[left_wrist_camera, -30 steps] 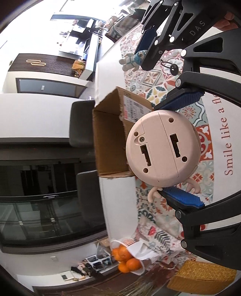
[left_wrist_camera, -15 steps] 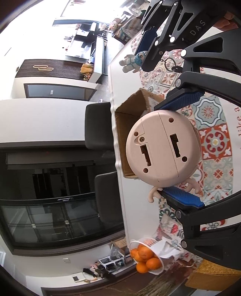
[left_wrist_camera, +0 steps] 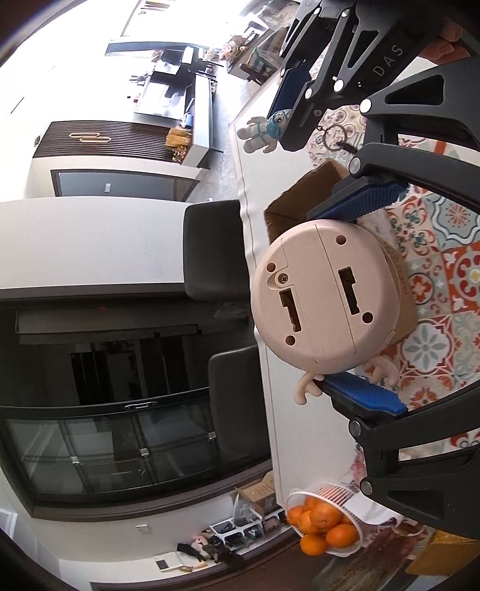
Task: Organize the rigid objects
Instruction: 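Carry the pink device and figurine over the box with both grippers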
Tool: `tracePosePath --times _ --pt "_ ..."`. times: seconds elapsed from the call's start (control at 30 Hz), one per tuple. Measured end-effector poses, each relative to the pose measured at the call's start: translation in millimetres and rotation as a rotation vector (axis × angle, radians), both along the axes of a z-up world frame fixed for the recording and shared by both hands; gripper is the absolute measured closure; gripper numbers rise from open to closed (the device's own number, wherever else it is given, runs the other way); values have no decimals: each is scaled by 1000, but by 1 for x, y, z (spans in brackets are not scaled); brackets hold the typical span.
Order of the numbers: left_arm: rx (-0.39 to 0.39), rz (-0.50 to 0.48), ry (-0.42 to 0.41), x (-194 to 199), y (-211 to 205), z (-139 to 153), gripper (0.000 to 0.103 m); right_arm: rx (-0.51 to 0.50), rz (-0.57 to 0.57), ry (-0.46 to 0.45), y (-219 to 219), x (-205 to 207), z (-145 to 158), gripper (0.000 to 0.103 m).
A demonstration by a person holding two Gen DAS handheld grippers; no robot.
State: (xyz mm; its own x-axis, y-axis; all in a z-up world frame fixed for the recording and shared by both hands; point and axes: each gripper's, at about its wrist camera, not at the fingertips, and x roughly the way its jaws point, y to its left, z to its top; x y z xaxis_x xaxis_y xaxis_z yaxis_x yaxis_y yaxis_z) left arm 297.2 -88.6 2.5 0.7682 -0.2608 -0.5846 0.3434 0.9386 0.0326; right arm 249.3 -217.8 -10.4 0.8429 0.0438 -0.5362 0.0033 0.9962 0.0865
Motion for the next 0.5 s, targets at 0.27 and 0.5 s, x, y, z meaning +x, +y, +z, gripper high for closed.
tracePosePath --times 0.27,0.5 --pt "-26 -6 58 42 -3 -10 26 -12 26 16 -5 42 -1 75" --pt "0 -22 135 71 -12 -26 26 -14 39 77 -6 71 -13 75"
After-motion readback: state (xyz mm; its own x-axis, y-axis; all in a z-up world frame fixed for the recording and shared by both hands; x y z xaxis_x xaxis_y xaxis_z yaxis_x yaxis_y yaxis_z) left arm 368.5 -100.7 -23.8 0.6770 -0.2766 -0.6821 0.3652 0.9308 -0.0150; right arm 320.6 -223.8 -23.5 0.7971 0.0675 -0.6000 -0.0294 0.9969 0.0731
